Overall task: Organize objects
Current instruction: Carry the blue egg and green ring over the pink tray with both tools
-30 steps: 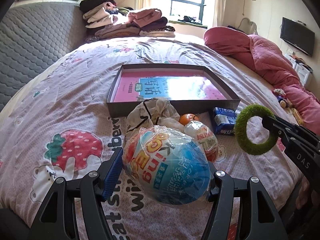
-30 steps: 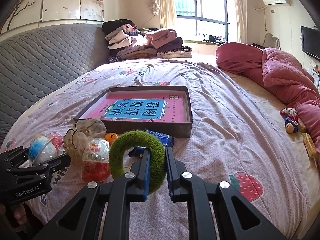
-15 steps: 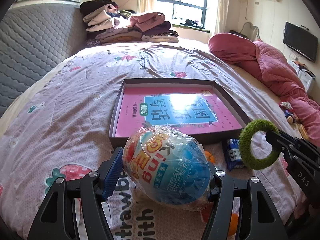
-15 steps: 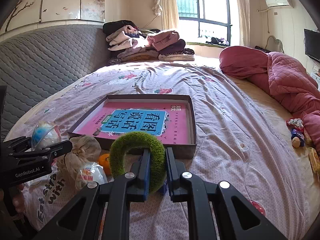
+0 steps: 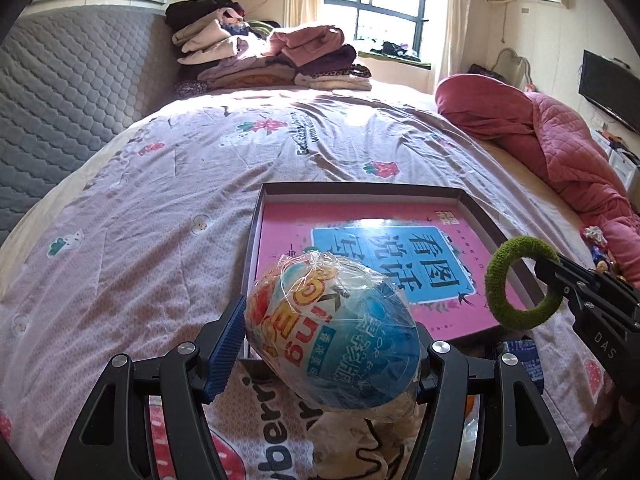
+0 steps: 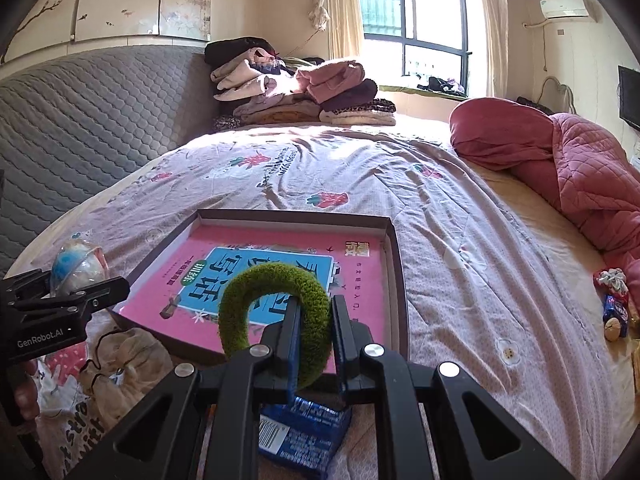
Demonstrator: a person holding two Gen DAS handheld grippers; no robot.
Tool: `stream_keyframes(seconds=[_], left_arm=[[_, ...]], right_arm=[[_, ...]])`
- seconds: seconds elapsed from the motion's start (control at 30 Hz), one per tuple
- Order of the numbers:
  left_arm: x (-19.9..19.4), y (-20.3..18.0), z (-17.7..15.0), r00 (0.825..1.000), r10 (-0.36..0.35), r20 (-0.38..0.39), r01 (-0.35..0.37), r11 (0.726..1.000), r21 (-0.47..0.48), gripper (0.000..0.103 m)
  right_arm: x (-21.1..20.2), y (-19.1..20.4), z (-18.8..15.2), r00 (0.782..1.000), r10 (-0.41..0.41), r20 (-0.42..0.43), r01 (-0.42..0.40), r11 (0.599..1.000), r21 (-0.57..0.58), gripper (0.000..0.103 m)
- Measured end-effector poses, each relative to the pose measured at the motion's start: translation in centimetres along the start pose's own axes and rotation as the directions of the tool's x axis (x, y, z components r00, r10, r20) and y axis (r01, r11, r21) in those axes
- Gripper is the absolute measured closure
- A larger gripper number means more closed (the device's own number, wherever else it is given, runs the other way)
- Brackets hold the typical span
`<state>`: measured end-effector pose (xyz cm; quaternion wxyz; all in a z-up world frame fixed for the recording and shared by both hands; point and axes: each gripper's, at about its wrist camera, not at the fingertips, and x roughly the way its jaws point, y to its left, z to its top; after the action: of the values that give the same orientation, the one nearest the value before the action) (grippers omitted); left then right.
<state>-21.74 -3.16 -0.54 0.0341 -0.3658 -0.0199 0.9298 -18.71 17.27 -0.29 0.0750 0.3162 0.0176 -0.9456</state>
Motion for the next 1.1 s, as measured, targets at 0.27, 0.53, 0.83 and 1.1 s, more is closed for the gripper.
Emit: stream_keyframes(seconds=[0.27,0.53,0.83,1.1], left_arm=[[3.4,0.3,1.3,0.999,0.008,-0.037,-0.007,1.0,0.002,0.035],[5.8,0.2,1.2,0.997,0.026,-0.069,-0.025,0.999,0.02,0.035],[7.1,-0.1,1.0,0.995,0.041,-0.093,-0.037,0.998,0.043,0.035],[7.9,-0.2,0.9,0.992,0.048,-0.115,-0.042,0.998,0.053,0.035]], right_arm=[[3.8,-1.2,0.4,0.999,-0.007,-0.051,0.008,1.0,0.023,0.088],[6.6,-1.4,-0.4,0.993,-0.012,-0.12,0.014,1.0,0.016,0.088],[7.7,-1.5,-0.9,0.987,-0.043,-0.153,0.044,0.999,0.005,0.088],[7.8,-1.4,-1.0,0.985,-0.061,-0.163,0.062,0.998,0.002,0.088]])
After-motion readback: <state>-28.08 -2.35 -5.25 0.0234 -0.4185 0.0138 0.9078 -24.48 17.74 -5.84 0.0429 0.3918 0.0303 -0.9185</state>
